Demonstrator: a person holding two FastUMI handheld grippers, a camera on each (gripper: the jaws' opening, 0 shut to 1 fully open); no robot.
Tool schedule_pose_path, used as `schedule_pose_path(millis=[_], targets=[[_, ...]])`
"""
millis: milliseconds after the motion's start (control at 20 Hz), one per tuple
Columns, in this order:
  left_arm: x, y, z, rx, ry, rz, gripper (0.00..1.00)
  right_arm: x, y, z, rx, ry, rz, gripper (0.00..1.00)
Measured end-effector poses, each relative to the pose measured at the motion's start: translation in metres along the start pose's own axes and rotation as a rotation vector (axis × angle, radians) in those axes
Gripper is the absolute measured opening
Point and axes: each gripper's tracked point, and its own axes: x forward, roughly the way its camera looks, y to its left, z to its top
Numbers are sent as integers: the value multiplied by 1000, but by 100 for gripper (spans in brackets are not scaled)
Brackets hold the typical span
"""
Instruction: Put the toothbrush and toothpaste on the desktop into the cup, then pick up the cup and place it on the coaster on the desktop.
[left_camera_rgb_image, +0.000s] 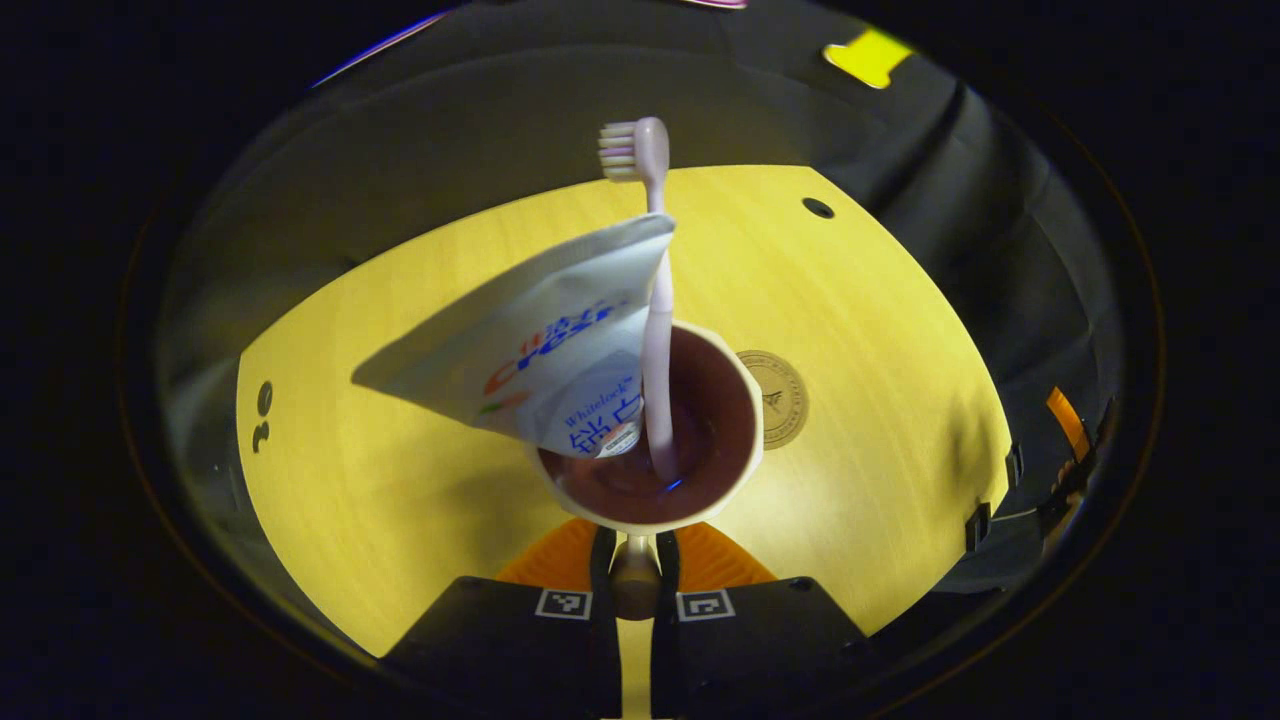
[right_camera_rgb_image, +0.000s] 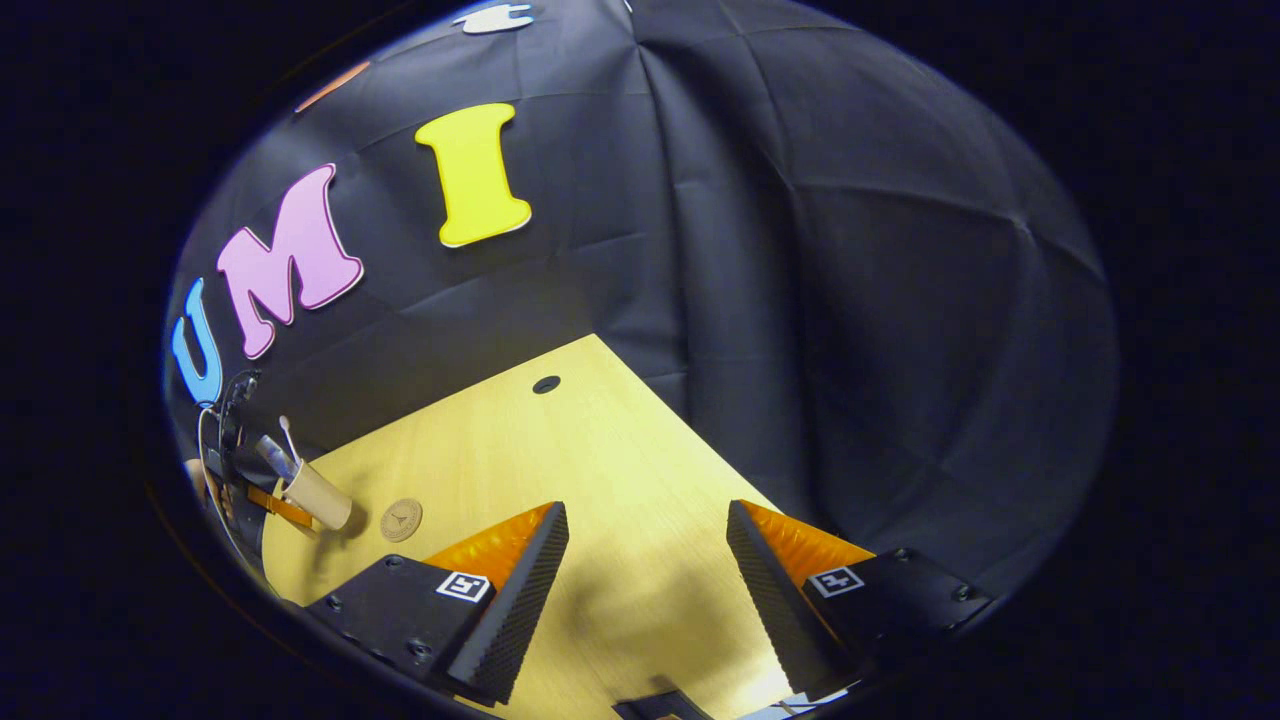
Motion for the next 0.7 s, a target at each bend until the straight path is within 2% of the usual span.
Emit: schedule_pose_path(millis=[350, 700], targets=[[28, -54, 18, 89, 23, -21, 16, -13, -33, -7, 29, 0, -59, 98], [43, -74, 24, 123, 53, -12, 17, -18, -43, -13, 45, 10, -64, 98]])
